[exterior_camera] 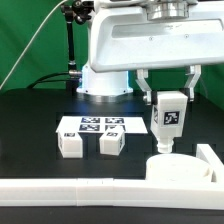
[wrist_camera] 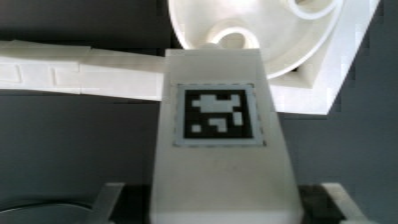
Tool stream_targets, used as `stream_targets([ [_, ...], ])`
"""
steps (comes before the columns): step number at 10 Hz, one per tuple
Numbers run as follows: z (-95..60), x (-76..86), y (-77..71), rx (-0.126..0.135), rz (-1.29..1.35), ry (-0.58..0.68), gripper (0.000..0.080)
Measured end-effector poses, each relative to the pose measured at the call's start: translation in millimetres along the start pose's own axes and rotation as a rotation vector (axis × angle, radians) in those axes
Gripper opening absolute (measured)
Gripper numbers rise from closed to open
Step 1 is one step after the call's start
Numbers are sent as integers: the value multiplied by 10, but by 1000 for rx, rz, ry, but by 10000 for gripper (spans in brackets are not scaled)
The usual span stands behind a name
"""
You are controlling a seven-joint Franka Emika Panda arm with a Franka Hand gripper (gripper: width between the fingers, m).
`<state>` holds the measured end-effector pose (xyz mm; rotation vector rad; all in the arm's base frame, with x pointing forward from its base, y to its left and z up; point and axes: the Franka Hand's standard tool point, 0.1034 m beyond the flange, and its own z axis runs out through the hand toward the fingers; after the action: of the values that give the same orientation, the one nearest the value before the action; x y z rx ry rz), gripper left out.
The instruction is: Assemble stool
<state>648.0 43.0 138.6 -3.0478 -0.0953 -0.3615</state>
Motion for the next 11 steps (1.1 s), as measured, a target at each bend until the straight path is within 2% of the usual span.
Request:
stream_targets([
  [2, 14, -1, -5, 0, -5, -2, 338],
  [4, 191, 121, -122, 2, -86, -20, 338],
  [5, 234, 111, -148, 4, -100, -22, 338],
  [9, 237, 106, -141, 4, -98, -23, 338],
  [11, 333, 69, -219, 1, -149, 5, 338],
])
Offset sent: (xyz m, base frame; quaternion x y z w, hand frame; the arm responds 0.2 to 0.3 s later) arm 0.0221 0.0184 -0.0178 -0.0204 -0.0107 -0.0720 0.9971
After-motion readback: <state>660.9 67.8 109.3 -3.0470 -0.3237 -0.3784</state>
